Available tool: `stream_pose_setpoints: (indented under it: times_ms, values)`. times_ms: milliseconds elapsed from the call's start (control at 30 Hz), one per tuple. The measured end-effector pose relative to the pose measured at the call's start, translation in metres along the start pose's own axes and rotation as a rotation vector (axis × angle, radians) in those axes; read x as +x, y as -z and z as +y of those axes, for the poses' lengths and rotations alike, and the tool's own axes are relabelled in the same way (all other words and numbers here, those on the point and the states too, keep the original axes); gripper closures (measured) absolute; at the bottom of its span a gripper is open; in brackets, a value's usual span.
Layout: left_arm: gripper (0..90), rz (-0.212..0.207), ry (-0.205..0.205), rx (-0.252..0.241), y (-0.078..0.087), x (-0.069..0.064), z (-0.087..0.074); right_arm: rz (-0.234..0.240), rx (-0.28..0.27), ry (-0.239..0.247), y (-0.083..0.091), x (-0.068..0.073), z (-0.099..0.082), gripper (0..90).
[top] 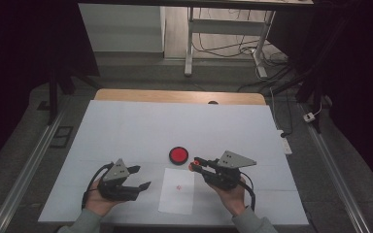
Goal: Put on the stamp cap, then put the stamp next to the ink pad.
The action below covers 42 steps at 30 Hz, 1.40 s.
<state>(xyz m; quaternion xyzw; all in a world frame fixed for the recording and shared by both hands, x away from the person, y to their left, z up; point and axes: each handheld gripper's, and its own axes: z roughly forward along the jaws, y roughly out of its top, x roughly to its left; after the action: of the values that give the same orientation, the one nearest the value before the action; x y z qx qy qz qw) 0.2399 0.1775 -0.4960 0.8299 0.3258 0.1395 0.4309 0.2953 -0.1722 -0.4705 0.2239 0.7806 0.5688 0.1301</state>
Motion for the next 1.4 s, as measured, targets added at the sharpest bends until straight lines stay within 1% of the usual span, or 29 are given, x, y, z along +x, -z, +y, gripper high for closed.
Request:
stream_pose_setpoints:
  times_ms: [233,433,567,700,1000,1400]
  values:
    - [32.1,0.028,0.031,0.000,0.016,0.008,-0.019,-0.014,0.007,-0.001,0.003,-0.006,0.000,72.3]
    - [32.0,0.050,0.058,-0.005,0.025,0.017,-0.028,-0.029,0.011,0.001,0.006,-0.010,0.000,72.3]
    - [31.8,0.049,0.066,-0.010,0.026,0.019,-0.029,-0.037,0.010,-0.003,0.007,-0.012,0.000,72.3]
    - [31.4,0.046,0.065,-0.004,0.024,0.019,-0.029,-0.044,0.018,-0.001,0.007,-0.014,0.000,72.3]
    - [29.9,0.060,0.077,0.006,0.022,0.020,-0.029,-0.052,0.019,0.006,0.007,-0.015,0.000,72.3]
    - [28.8,0.058,0.079,0.009,0.020,0.021,-0.029,-0.083,0.035,-0.016,0.001,-0.025,-0.001,72.3]
